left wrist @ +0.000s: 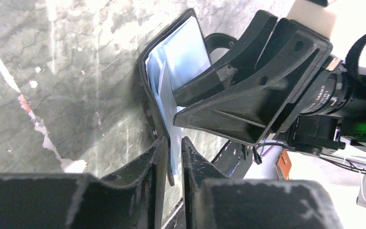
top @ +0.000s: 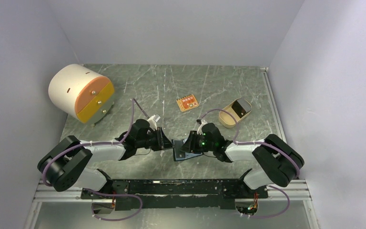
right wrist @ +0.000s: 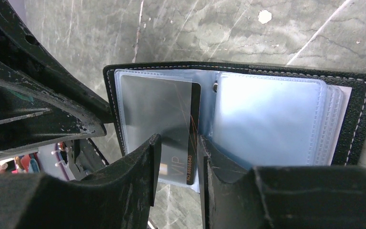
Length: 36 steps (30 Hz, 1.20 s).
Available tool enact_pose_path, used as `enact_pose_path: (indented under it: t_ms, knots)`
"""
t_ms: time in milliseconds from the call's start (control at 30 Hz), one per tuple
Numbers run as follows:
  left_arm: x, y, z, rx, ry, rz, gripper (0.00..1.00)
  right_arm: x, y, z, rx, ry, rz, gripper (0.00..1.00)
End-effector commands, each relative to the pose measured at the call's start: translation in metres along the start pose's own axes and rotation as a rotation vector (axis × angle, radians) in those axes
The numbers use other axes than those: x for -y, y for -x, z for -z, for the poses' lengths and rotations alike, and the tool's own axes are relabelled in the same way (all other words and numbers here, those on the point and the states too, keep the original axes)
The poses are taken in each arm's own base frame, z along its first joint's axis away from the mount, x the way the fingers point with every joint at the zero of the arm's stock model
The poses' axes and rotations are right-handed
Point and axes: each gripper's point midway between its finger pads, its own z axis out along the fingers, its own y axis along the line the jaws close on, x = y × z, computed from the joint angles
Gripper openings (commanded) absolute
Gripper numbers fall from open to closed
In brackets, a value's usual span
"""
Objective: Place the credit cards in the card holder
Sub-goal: Insert the credit card into the card holder.
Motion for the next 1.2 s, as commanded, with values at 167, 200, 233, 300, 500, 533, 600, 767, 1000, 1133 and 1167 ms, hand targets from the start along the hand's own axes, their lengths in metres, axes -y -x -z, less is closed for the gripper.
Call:
enact_pose_path:
  t_ms: [167,200,233,300,500,533,600,767,1000,1133,1167]
  knots:
    - [0.026,0.011,0.000,0.038,-0.128,-0.063,0.09,-0.012,0.004,0.003,0.025,0.069,-0.016,0.37]
    - [0.025,0.011,0.000,0.038,-0.125,-0.061,0.09,-0.012,0.004,0.003,0.025,0.070,-0.017,0.37]
    - [0.024,0.011,-0.001,0.035,-0.118,-0.058,0.09,-0.012,0.004,0.004,0.022,0.069,-0.016,0.37]
    - [0.022,0.010,0.000,0.027,-0.102,-0.055,0.09,-0.014,0.005,0.005,0.023,0.068,-0.014,0.37]
    - [0.017,0.008,-0.001,0.008,-0.066,-0.058,0.09,-0.007,0.011,0.023,0.047,-0.021,0.020,0.44]
    - [0.018,0.008,-0.003,0.003,-0.074,-0.060,0.11,-0.007,0.014,0.027,0.058,-0.032,0.023,0.44]
    - [0.020,0.006,-0.006,-0.009,-0.098,-0.058,0.15,-0.007,0.020,0.032,0.080,-0.049,0.034,0.44]
    - [0.031,0.002,-0.008,-0.027,-0.185,-0.045,0.21,0.000,0.031,0.041,0.114,-0.127,0.075,0.46]
    - [0.033,0.006,-0.009,-0.008,-0.193,-0.057,0.31,0.020,0.035,0.046,0.113,-0.174,0.084,0.48]
    - [0.031,0.006,-0.013,-0.010,-0.194,-0.055,0.32,0.021,0.024,0.035,0.089,-0.125,0.057,0.47]
    - [0.030,0.005,-0.014,-0.012,-0.192,-0.049,0.32,0.022,0.023,0.033,0.088,-0.121,0.050,0.47]
